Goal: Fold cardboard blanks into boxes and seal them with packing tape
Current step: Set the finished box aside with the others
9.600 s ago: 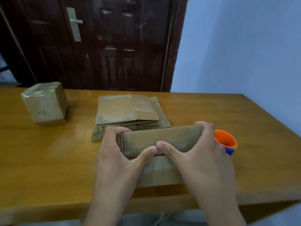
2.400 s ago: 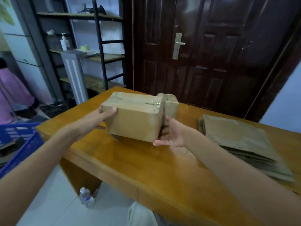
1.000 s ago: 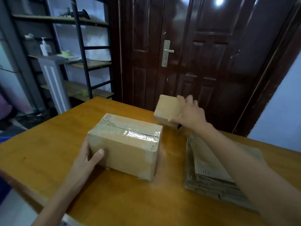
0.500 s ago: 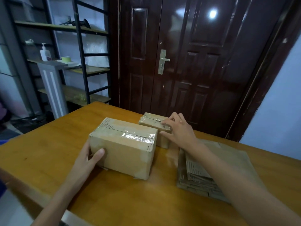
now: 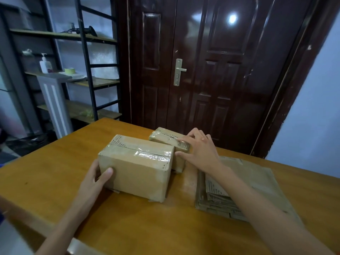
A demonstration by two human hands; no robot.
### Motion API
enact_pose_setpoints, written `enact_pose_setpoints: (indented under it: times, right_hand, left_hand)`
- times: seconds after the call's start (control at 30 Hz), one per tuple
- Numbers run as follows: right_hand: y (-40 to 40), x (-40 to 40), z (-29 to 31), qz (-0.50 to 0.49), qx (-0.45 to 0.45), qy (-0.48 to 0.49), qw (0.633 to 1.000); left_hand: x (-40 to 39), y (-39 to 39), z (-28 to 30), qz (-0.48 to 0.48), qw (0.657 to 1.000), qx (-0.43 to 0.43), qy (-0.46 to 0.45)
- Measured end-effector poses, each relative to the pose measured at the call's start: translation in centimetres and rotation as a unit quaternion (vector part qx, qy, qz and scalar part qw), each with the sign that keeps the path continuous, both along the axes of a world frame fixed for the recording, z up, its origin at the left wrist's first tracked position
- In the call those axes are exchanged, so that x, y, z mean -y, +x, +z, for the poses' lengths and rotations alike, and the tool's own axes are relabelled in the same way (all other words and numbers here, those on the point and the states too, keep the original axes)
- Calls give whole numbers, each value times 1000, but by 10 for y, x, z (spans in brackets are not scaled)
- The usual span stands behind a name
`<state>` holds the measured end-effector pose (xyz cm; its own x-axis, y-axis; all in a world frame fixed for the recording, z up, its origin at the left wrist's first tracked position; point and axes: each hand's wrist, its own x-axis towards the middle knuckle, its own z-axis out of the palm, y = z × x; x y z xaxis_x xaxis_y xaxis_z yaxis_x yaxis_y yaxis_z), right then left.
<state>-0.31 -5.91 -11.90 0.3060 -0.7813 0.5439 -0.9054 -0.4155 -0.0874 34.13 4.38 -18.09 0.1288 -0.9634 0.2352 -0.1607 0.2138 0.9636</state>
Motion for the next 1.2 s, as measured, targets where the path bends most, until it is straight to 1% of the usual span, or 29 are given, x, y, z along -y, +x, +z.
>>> enact_pose_setpoints:
  times: [0.23,0.37,0.47,0.57,0.63,0.73,0.8,0.9,0.97,1.07,1.13,1.2]
  right_hand:
    - [-18,-1,12,25,54,20,998]
    - [-29,-6,15,26,87,51,995]
    - [-44,-13,15,20,92,85,992]
    - [-62,-25,17,0,67,139,988]
    - [-77,-39,20,-19,48,193,980]
    - [-109,-62,15,-61,-20,302,951]
    - [-128,-74,5,-87,-68,352,930]
    - [-147,-89,-8,-87,-84,399,909]
    - [-149,-99,-10,-82,-95,415,901]
    - [-145,-112,-8,-78,-105,414,901]
    - [-142,-123,-4,-81,-101,401,907]
    - [-141,-132,1,-77,-105,356,925]
  left_hand:
    - [-1,-1,1,1,1000,1,3]
    - [-4,-2,1,-1,1000,-2,-7]
    - [-5,1,1,7,1000,8,-20]
    - [-8,7,0,26,998,29,-43]
    - [-12,10,3,30,997,44,-63]
    - [-20,9,10,36,993,79,-74]
    - [-28,3,17,39,990,112,-79]
    - [-38,-13,30,34,988,141,-60]
    - [-44,-26,36,36,981,177,-65]
    - [-49,-37,47,83,967,220,-100]
    - [-54,-41,53,95,965,222,-102]
    - [-59,-42,57,103,958,242,-113]
